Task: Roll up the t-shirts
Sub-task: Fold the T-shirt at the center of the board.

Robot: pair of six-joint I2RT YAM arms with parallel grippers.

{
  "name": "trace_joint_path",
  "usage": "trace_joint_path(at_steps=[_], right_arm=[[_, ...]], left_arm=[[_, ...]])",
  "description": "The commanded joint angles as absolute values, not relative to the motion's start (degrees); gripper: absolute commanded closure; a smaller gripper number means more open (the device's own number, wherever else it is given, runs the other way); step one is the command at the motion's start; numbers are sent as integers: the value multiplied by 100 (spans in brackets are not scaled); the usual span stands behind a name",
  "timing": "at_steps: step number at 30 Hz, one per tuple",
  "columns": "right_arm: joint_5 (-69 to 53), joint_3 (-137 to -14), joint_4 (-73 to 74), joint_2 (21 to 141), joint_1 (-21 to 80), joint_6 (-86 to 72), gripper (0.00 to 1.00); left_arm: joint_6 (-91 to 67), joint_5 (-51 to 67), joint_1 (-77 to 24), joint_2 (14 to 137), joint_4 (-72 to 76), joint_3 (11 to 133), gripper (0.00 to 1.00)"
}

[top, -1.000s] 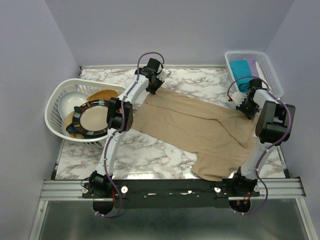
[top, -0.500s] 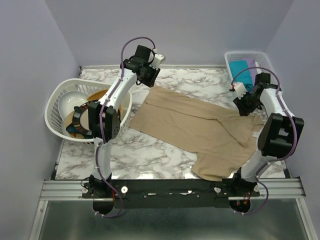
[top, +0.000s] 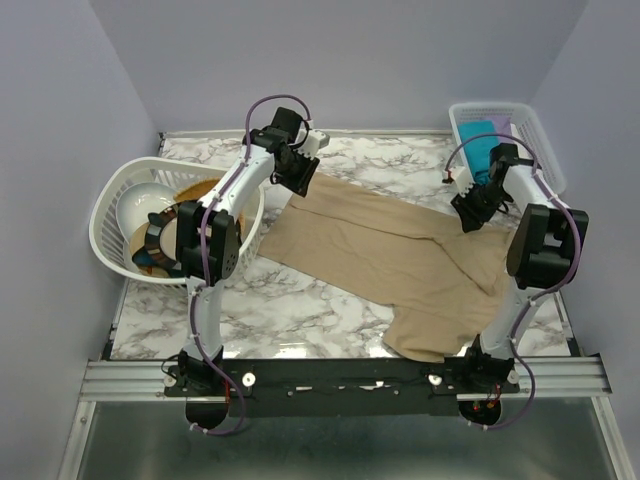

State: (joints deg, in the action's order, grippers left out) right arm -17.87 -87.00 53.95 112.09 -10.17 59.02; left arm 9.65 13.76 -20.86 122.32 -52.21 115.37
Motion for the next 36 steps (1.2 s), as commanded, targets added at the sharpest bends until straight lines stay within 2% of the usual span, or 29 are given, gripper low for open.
trace_joint_path(at_steps=[1,11,22,32,36], right_arm=[[-1925,-8921,5765,11487,-941,6064,51],[-2083,-8719,6108,11250,-940,6267,50],[-2004,-8938,6328,11610,-940,6275,51],[-2082,-8921,6354,11523,-941,6258,82],[-2232,-8763,6460,11234,-870,6197,87]], left_arm=[[1037,1450,-2074,11918,-5344,11391,55],[1072,1485,-2057,12137,-5423,11628,55],[1081,1485,-2057,12252,-5458,11769,55],[1116,1441,-2057,12226,-5449,11725,55],[1116,1450,-2057,12217,-5449,11707,55]])
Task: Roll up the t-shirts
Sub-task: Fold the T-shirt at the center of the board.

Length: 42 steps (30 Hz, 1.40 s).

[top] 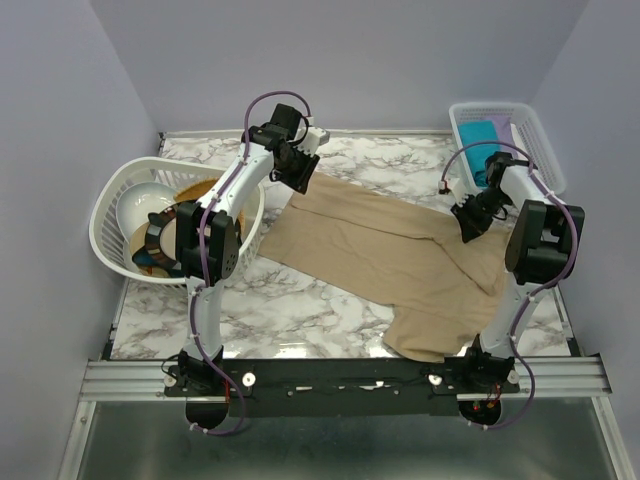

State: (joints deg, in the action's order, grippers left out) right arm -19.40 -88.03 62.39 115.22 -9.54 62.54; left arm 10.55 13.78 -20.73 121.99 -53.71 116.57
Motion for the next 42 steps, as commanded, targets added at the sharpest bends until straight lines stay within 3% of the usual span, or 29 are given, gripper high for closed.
trace_joint_path(at_steps=[1,16,25,26,33,42], right_arm=[[-2259,-8693,6503,11163,-801,6188,87],[-2593,-7260,6600,10046,-133,5818,92],[-2953,-7382,6890,10134,281,5607,82],[-3136,-7461,6960,10160,307,5607,76],[-3981,-8586,7690,10565,580,5345,68],[-2981,-8060,6092,9826,203,4527,62]], left_arm=[[1116,1459,-2057,12217,-5449,11707,55],[1099,1626,-2057,12234,-5423,11496,55],[1107,1661,-2048,12287,-5423,11487,55],[1107,1652,-2048,12287,-5423,11479,55],[1107,1687,-2048,12401,-5396,11548,55],[1222,1582,-2048,12647,-5458,11768,55]])
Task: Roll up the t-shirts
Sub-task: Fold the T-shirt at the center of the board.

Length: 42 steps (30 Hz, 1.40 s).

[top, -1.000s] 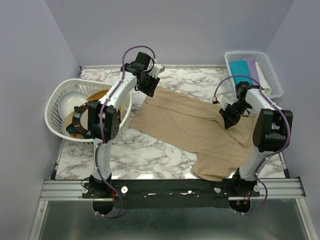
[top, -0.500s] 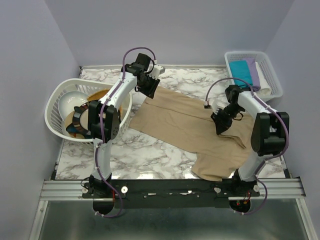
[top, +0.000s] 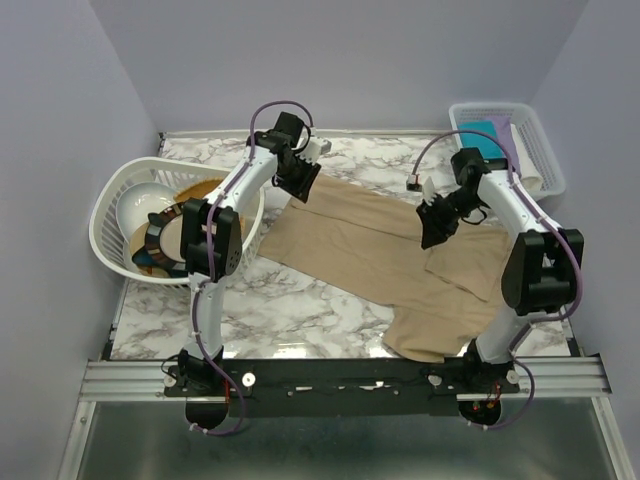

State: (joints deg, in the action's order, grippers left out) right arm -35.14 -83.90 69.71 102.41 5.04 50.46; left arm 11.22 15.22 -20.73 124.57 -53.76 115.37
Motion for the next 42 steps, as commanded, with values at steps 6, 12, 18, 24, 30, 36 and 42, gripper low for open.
trace_joint_path(at_steps=[6,12,18,24,30,36,42], right_arm=[[-1900,-8191,5230,9975,-255,4069,62],[-766,-8095,4773,10186,-527,4113,69],[173,-7349,4044,10055,-773,4639,74],[694,-6952,3332,10204,-844,4939,75],[940,-7040,3155,10678,-879,5106,75],[1089,-7294,3059,11179,-949,5282,75],[1222,-7829,2857,11548,-967,5449,75]], left_arm=[[1178,1600,-2039,13007,-5546,12286,55],[1011,1582,-2039,13280,-5432,12358,57],[765,1538,-2039,13351,-5212,12094,66],[808,1406,-2039,13394,-5098,11795,69],[853,1292,-2039,13596,-5133,11874,69],[774,1309,-2039,13869,-5150,12190,69],[756,1398,-2039,14168,-5159,12629,69]])
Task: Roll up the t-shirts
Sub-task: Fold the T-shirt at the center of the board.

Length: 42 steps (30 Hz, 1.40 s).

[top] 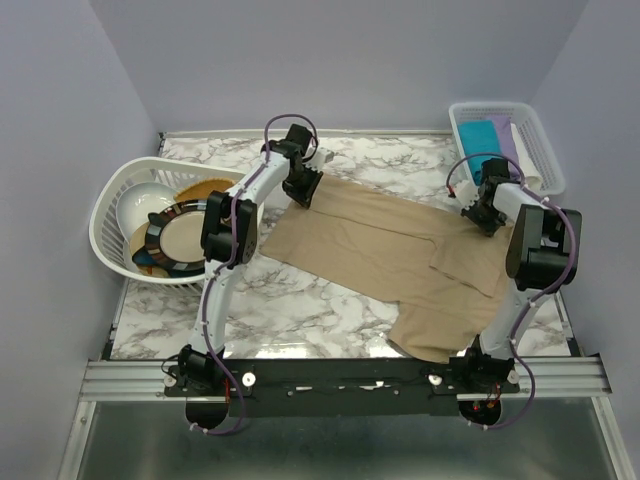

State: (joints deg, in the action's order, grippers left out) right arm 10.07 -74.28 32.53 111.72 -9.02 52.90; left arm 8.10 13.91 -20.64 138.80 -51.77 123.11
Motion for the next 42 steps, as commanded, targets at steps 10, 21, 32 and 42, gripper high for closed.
trace_joint_path(at_steps=[10,21,32,42], right_arm=[[1178,-8420,2883,11953,-958,5441,75],[853,-7640,3033,10601,-739,5396,73],[1046,-7724,2558,10933,-334,6284,73],[1037,-8209,2707,11619,-246,6908,75]], left_arm=[[940,1134,-1925,14493,-5212,13551,67],[1239,1986,-1907,13404,-5379,12639,67],[1055,1548,-1898,14044,-5186,13368,78],[580,1398,-1767,14423,-4983,13307,78]])
